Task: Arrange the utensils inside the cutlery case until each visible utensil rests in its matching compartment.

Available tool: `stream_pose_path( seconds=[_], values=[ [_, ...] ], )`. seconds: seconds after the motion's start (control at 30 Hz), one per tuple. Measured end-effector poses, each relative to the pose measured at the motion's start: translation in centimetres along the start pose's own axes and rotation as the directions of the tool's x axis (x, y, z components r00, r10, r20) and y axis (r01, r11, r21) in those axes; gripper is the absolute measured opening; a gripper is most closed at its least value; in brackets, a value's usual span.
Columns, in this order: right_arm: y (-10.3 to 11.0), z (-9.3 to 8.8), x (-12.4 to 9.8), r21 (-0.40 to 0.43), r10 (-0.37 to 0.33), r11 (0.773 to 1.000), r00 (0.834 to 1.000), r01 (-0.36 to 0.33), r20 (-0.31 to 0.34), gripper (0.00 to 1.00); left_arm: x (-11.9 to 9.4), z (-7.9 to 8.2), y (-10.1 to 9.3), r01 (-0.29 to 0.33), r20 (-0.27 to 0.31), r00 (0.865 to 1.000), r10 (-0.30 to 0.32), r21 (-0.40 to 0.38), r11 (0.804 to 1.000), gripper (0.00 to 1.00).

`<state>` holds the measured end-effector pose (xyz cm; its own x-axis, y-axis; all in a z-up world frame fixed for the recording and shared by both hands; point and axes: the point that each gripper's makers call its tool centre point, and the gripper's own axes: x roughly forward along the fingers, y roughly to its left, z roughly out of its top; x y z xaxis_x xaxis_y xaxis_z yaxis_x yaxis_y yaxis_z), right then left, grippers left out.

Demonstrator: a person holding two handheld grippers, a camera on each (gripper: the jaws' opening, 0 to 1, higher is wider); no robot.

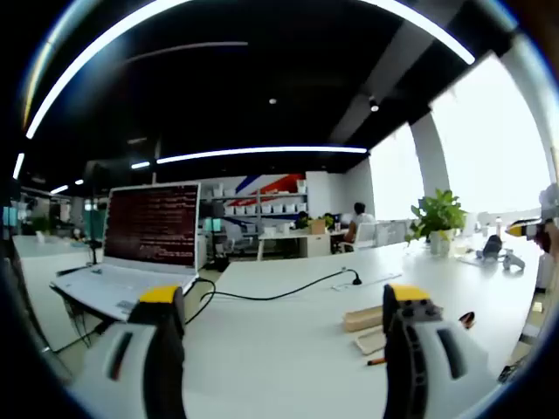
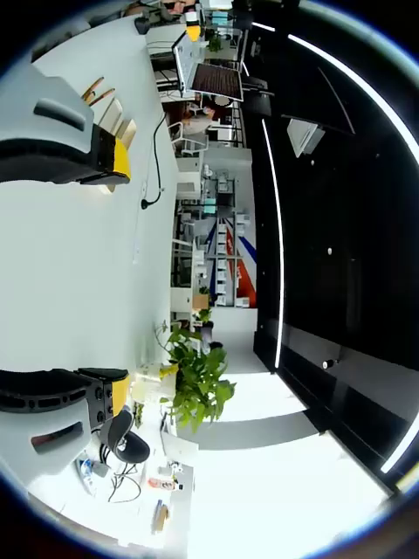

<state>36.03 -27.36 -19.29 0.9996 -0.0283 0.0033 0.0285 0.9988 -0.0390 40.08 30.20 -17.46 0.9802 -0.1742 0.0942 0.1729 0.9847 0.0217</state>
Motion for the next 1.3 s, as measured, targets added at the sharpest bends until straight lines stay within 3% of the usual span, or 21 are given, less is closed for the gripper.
stream_pose_path(
  seconds=[0.23, 0.47, 0.63, 0.83, 1.3],
  values=[
    [0.0, -0.4, -0.7, -0.007, 0.004, 1.000, 1.000, -0.005, -0.028, 0.90, -0.2, 0.0, -0.1, 0.004, 0.003, 1.000, -0.004, 0.006, 1.000, 0.99],
    [-1.5, -0.5, -0.4, -0.006, -0.052, 0.999, 0.998, 0.052, -0.023, 0.93, 0.2, -0.2, 0.0, 0.004, -0.006, 1.000, -0.004, 0.003, 1.000, 0.99],
    [0.1, 0.3, -0.5, -0.002, 0.009, 1.000, 1.000, -0.009, 0.003, 0.90, 0.9, -0.8, 0.2, 0.001, -0.022, 1.000, -0.001, 0.001, 1.000, 0.99],
    [1.2, -0.1, -0.4, 0.017, 0.055, 0.998, 0.998, -0.055, -0.013, 0.88, 0.5, -1.1, -0.4, 0.029, -0.040, 0.999, -0.029, 0.000, 1.000, 0.99],
    [2.5, -0.5, 0.7, 0.032, 0.072, 0.997, 0.997, -0.072, -0.013, 0.85, 0.6, -1.0, 0.4, 0.005, -0.033, 0.999, -0.005, -0.011, 1.000, 0.97]
  ],
)
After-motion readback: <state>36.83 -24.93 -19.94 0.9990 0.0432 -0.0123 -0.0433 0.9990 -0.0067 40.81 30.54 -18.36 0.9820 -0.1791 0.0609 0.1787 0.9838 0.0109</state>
